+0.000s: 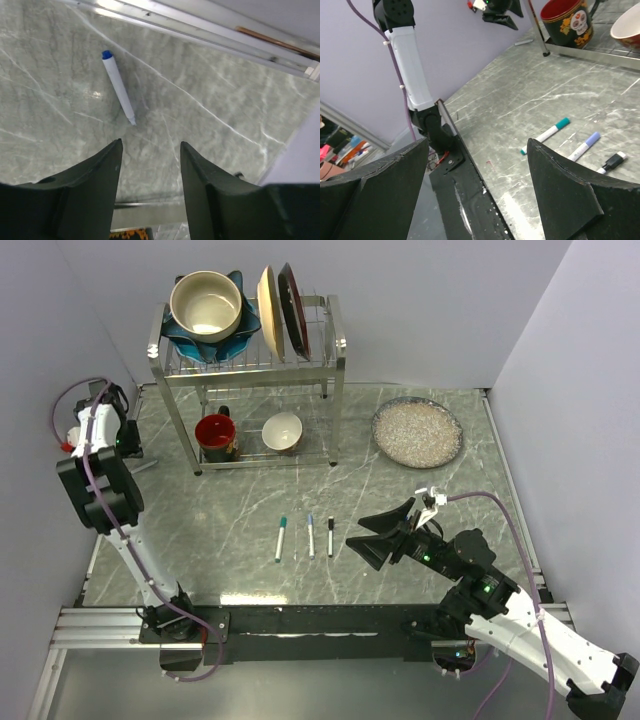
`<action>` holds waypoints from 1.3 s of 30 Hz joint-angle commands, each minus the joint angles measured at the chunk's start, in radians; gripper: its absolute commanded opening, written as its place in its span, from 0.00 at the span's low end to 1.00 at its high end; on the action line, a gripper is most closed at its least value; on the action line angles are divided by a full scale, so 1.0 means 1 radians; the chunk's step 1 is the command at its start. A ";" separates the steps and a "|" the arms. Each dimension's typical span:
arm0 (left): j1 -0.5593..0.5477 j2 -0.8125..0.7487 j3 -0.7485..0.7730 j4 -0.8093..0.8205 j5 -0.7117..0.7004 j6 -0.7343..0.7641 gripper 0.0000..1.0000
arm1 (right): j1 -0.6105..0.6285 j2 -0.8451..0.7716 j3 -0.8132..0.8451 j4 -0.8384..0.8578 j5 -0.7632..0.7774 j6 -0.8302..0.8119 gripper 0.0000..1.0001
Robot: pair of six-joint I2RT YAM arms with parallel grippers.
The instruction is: Insert the pens into the pen caps
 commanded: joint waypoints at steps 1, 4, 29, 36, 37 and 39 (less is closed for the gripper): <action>-0.001 0.044 0.088 -0.071 -0.005 -0.057 0.52 | 0.004 0.007 0.017 0.031 0.039 -0.039 0.87; -0.003 0.063 0.096 -0.077 -0.010 -0.070 0.51 | 0.003 0.004 0.017 0.022 0.053 -0.045 0.87; -0.001 0.152 0.031 -0.112 -0.023 -0.136 0.41 | 0.004 -0.019 0.017 0.002 0.093 -0.048 0.87; -0.001 0.167 0.007 -0.098 -0.022 -0.139 0.41 | 0.004 -0.042 0.018 -0.018 0.105 -0.051 0.87; -0.001 0.170 0.008 -0.103 -0.023 -0.140 0.41 | 0.004 -0.045 0.018 -0.020 0.105 -0.049 0.87; 0.000 0.171 -0.001 -0.102 -0.019 -0.142 0.40 | 0.004 -0.052 0.020 -0.024 0.107 -0.049 0.87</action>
